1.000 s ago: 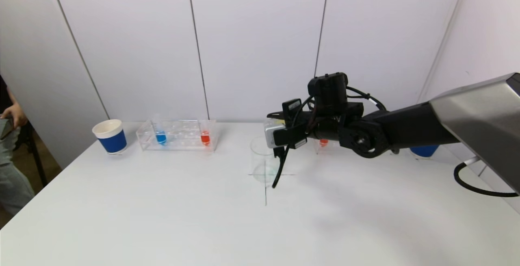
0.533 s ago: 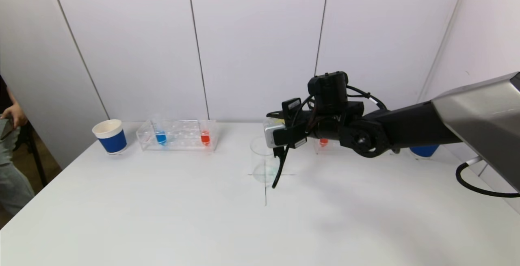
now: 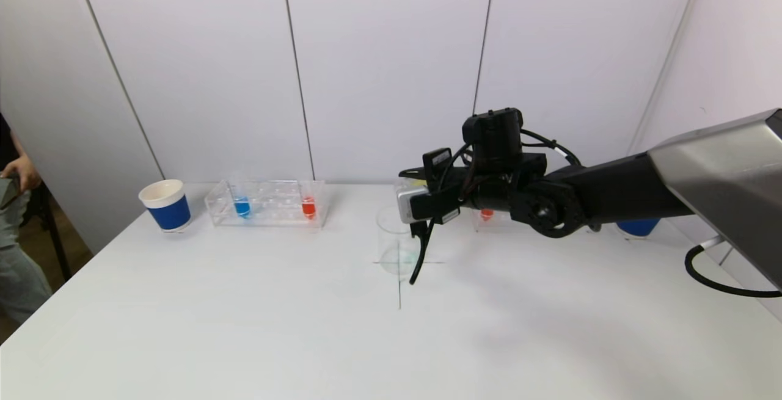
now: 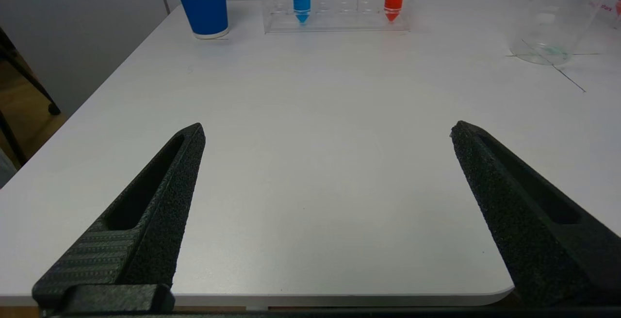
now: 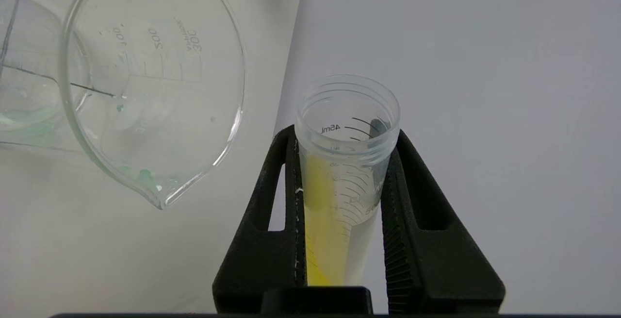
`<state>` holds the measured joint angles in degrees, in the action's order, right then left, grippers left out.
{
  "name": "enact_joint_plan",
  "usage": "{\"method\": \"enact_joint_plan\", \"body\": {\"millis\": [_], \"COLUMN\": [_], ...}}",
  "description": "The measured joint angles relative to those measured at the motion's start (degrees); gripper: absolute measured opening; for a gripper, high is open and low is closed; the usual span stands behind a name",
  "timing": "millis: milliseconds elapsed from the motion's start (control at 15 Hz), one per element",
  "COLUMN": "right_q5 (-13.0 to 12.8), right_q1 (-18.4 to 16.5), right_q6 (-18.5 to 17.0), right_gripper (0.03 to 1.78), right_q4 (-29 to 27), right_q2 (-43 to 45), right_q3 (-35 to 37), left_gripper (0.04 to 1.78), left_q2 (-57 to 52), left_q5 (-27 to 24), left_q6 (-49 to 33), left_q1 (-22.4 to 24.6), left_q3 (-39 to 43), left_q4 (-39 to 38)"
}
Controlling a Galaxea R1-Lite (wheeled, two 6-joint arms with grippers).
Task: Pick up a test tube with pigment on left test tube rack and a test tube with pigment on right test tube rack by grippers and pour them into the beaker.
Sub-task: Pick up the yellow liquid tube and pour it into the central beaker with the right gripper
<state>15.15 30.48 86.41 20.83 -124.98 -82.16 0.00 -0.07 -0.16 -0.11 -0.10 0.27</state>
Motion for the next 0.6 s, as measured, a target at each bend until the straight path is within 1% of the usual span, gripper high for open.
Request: {"method": "enact_joint_plan", "body": {"millis": [133, 400, 600], "right_q5": [0.77, 3.83, 5.38], "right_q1": [-0.20, -0.22, -0.24], "right_q6": [-0.17, -0.20, -0.17], "right_gripper": [0.50, 0.50, 0.50], "right_q4": [0.41, 1.07, 2.82], "right_q2": [0.04, 0.23, 0.28], "right_q3": [0.06, 0.06, 0.22], "left_gripper": [1.77, 1.77, 1.77], "left_q2": [0.00, 0.00, 0.00], "left_q5": [0.00, -0.02, -0.02], "left_q6": [0.00, 0.02, 0.00], "left_q1": [-0.02, -0.02, -0.02], "left_q3": [0.00, 0.00, 0.00], "left_q4": [0.00, 0.02, 0.02]}}
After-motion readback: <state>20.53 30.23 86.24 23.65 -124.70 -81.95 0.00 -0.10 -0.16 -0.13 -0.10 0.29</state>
